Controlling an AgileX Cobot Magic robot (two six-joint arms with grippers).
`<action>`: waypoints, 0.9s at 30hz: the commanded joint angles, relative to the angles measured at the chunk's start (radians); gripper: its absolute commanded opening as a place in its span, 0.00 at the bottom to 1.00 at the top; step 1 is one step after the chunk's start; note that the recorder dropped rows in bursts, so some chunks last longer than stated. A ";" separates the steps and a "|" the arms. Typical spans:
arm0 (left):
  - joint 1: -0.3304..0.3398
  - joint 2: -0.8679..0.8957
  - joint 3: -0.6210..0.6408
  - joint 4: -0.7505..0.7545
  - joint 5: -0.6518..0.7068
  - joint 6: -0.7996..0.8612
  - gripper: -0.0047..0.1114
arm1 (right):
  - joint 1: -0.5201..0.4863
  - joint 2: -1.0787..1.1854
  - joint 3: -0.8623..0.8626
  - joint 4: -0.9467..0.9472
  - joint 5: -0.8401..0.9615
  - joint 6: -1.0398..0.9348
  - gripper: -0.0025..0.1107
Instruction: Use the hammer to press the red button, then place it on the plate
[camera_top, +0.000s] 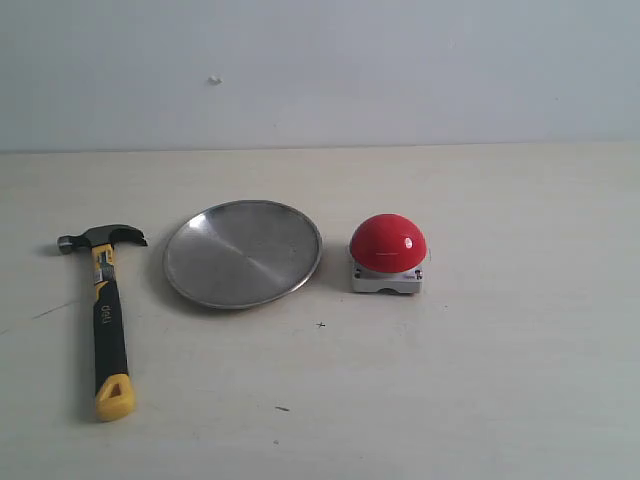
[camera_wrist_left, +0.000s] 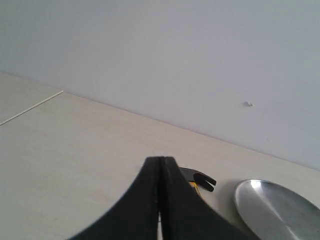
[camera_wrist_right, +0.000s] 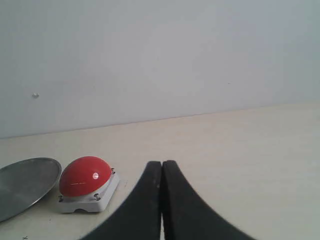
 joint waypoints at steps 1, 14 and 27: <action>0.001 -0.007 0.003 0.017 -0.027 0.006 0.04 | -0.005 -0.006 0.004 -0.001 0.002 -0.002 0.02; 0.001 -0.007 0.003 0.041 -0.176 -0.333 0.04 | -0.005 -0.006 0.004 -0.001 0.002 -0.002 0.02; 0.001 0.049 -0.029 0.046 -0.303 -0.341 0.04 | -0.005 -0.006 0.004 -0.001 0.002 -0.002 0.02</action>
